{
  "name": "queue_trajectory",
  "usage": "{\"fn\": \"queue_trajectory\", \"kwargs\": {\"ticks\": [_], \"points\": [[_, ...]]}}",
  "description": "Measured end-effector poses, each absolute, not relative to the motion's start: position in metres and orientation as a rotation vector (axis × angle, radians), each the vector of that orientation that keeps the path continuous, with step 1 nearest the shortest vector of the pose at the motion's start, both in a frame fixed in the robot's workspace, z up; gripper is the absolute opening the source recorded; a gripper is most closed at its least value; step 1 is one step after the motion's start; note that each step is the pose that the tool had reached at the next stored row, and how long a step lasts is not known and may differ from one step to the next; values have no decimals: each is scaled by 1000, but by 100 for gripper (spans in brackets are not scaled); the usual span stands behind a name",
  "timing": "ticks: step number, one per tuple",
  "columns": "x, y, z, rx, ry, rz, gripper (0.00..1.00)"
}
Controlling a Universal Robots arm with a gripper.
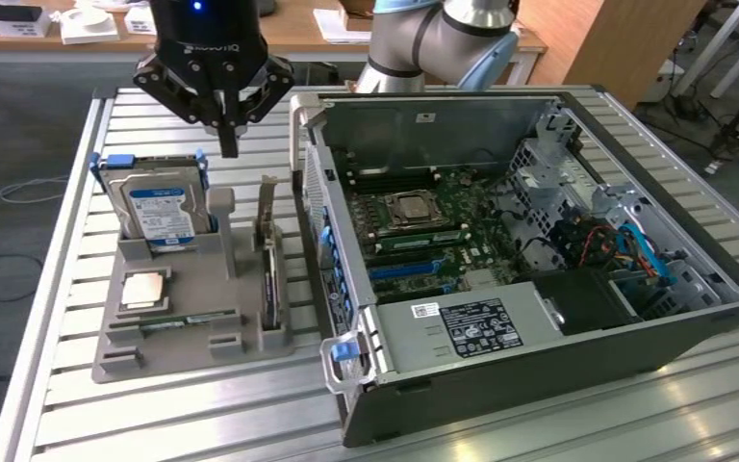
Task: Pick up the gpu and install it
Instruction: 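Reach for the gpu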
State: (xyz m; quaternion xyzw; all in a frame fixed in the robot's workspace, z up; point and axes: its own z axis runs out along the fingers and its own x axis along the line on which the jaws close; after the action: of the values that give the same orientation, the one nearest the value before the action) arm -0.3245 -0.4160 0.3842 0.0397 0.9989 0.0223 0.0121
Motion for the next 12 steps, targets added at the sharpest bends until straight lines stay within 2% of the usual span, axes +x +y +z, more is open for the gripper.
{"fn": "queue_trajectory", "kwargs": {"ticks": [12], "points": [[-320, -431, 384, 132, 3114, 70, 11]]}}
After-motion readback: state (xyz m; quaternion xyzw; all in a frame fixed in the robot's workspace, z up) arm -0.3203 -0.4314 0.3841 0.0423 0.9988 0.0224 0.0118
